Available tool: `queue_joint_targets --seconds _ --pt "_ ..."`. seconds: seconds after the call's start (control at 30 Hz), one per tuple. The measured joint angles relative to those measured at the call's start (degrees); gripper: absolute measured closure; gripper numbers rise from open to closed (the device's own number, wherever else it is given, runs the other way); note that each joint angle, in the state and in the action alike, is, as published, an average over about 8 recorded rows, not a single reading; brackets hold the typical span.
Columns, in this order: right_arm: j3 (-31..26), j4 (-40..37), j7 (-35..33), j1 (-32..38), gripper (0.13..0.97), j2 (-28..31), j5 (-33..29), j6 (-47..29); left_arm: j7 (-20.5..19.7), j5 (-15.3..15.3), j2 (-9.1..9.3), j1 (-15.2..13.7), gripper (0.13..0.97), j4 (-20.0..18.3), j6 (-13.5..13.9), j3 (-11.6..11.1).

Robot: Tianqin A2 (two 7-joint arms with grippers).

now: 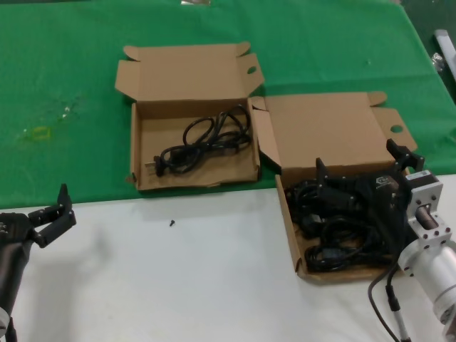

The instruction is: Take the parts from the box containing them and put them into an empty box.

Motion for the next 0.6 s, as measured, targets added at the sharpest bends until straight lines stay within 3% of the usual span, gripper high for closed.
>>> queue_joint_targets --seconds 0.6 --pt "0.00 0.00 0.00 0.00 0.129 0.00 0.00 0.00 0.00 0.00 0.00 0.00 0.132 0.00 0.00 0.00"
